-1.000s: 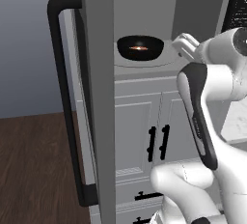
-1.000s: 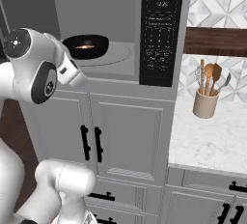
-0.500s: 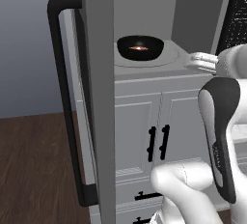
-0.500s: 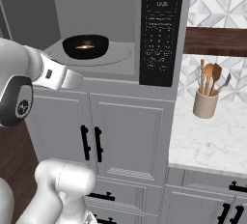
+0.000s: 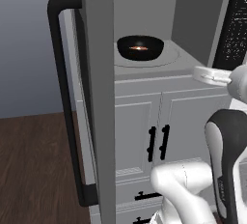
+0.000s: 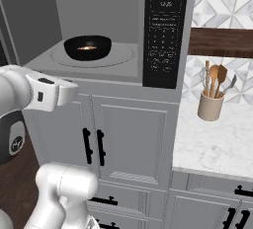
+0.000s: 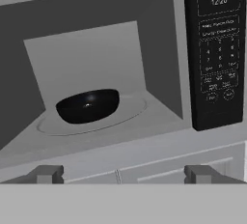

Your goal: Open the microwave, place the bowl with waffle inside the microwave, then close the microwave door and turn it on.

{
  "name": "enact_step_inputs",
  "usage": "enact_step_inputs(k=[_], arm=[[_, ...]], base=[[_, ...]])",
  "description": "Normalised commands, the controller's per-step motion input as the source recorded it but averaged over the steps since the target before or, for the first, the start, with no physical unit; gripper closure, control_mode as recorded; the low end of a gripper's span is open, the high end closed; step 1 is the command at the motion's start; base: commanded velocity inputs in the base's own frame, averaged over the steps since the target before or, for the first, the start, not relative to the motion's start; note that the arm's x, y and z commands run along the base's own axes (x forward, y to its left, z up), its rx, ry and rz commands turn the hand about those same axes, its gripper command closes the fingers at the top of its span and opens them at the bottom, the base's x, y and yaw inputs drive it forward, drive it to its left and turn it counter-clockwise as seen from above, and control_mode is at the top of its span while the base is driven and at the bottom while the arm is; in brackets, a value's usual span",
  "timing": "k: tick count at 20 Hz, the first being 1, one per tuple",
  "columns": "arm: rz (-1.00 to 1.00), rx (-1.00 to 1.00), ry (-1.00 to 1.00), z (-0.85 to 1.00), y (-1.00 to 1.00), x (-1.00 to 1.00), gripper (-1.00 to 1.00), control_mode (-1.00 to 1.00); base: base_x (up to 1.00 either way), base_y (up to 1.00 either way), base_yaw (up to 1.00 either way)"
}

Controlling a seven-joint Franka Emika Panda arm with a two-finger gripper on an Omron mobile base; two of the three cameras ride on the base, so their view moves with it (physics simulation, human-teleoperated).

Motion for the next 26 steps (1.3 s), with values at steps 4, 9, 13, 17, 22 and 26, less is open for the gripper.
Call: enact_step_inputs(k=[4, 9, 13, 17, 22, 26], arm=[[0.0, -0.03, -0.02, 0.05, 0.02, -0.12, -1.0, -1.0], [0.0, 0.0, -0.04, 0.0, 0.12, -0.12, -1.0, -1.0], [0.0, 0.0, -0.04, 0.0, 0.09, -0.23, -1.0, -1.0], [0.0, 0.0, -0.05, 0.0, 0.12, -0.33, -1.0, -1.0], [0.0, 0.0, -0.09, 0.02, 0.27, -0.31, -1.0, -1.0], [0.0, 0.0, -0.1, 0.01, 0.35, -0.43, -1.0, -1.0]], base=[[0.0, 0.0, 0.0], [0.0, 0.0, 0.0], [0.0, 0.0, 0.0], [0.0, 0.0, 0.0], [0.0, 0.0, 0.0], [0.0, 0.0, 0.0]])
